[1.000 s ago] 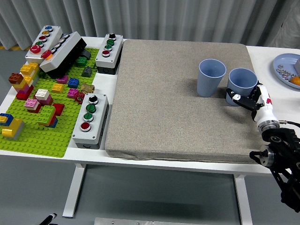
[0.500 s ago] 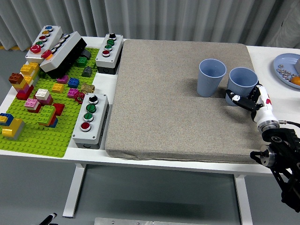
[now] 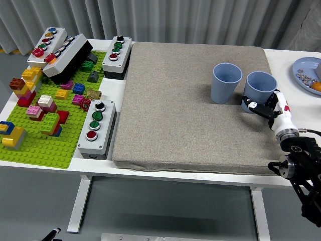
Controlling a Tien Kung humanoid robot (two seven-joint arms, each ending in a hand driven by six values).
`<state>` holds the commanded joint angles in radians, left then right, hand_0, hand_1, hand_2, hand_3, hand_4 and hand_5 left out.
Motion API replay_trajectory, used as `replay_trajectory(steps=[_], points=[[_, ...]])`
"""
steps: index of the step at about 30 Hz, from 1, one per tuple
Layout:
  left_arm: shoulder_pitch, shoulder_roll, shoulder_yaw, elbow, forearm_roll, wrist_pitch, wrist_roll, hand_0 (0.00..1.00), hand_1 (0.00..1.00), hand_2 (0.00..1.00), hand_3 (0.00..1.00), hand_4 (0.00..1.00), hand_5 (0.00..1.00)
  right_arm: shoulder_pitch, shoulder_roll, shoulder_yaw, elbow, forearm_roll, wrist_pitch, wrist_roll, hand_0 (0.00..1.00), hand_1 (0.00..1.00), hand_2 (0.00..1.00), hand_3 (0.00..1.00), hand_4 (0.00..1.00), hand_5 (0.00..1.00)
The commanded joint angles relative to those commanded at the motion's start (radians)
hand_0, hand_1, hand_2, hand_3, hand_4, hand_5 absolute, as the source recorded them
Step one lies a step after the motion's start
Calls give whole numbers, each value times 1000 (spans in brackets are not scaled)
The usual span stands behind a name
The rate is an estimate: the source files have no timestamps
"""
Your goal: Pick cup pour cup place
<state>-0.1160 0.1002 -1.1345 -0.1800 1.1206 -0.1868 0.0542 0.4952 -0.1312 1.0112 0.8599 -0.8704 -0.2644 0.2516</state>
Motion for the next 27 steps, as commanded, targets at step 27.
replay_trajectory(steps=[27], points=[[7, 1, -4, 0, 2, 0, 1, 844, 798, 880, 789, 638, 990, -15, -6, 9, 36, -30, 3, -17, 935, 852, 938, 971, 804, 5]])
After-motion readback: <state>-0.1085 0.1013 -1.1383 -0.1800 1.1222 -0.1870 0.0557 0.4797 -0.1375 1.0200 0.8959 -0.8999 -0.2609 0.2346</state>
